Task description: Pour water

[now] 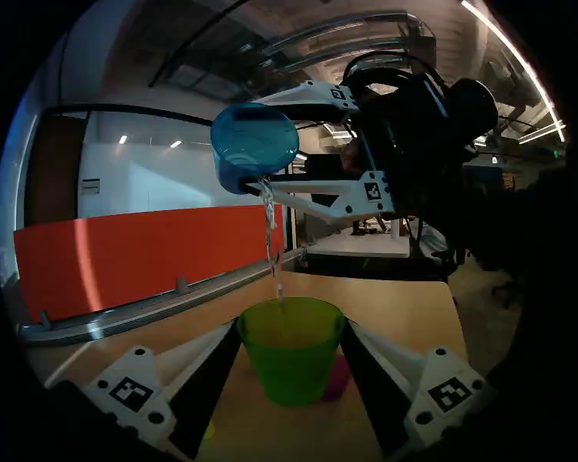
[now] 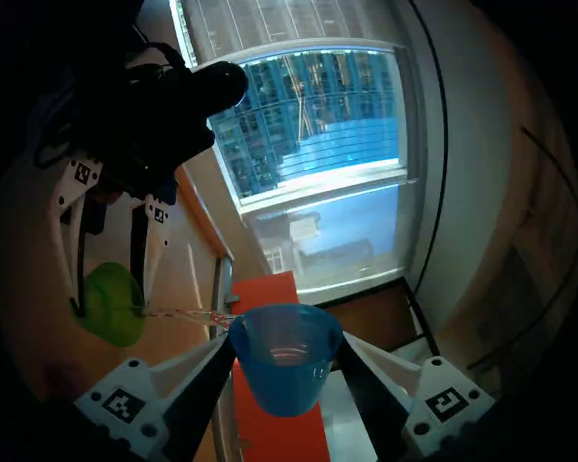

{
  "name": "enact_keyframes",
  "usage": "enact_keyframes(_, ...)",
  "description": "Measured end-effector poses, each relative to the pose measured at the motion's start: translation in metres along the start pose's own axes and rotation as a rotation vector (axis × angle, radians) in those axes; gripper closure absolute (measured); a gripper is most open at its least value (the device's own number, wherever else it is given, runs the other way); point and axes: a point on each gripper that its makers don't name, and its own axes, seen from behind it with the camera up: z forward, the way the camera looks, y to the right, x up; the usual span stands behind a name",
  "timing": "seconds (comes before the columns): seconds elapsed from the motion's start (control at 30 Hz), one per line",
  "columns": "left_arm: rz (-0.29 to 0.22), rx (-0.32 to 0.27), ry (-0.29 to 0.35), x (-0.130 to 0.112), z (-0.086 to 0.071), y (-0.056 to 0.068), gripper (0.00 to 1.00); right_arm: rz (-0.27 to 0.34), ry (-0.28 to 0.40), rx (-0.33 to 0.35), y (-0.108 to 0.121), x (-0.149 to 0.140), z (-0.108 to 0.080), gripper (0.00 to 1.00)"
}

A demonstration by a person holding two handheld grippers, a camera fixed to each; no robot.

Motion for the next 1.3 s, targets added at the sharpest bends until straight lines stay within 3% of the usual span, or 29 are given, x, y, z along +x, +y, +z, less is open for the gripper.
enact_keyframes(1.3,-0.008,0.005,0.01,0.0,0.0,-0.005,0.12,-0.16,0.0,-0.029,0.018,0.013,0.005,0.1)
